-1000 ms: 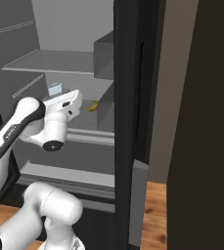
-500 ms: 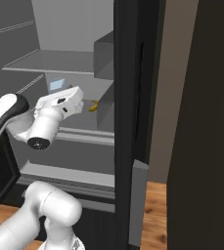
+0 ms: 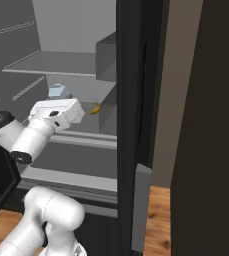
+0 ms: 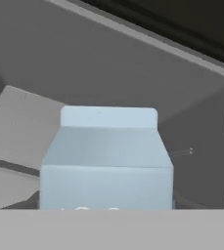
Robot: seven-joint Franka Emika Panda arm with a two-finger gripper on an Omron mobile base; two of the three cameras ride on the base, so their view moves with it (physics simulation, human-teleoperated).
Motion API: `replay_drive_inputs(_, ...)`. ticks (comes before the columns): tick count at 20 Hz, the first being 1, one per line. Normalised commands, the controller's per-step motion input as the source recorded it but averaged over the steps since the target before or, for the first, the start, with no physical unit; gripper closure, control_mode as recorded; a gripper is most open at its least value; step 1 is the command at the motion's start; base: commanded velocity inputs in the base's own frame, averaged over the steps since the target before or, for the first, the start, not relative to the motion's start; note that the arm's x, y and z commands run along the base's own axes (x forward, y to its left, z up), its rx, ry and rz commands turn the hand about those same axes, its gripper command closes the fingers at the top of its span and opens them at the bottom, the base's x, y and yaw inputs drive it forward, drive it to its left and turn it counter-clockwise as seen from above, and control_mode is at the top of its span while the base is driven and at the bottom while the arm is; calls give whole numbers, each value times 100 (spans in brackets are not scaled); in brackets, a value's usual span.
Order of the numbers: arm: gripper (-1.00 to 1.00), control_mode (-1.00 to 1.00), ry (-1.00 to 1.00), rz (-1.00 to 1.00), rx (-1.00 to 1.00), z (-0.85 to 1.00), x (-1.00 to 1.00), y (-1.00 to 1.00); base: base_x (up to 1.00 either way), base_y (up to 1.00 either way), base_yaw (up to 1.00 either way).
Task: Take out the milk from the fridge and place it on the tray on the counter. Then take the sugar cube near the tray and place it in the tray.
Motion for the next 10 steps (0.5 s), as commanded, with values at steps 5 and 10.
replay_drive_inputs(5,100,-100,-11,-4,10,5,-59,-1,0,0,0)
replay_drive_inputs(10,100,-100,9,0,21,50,-37,0,0,0,0)
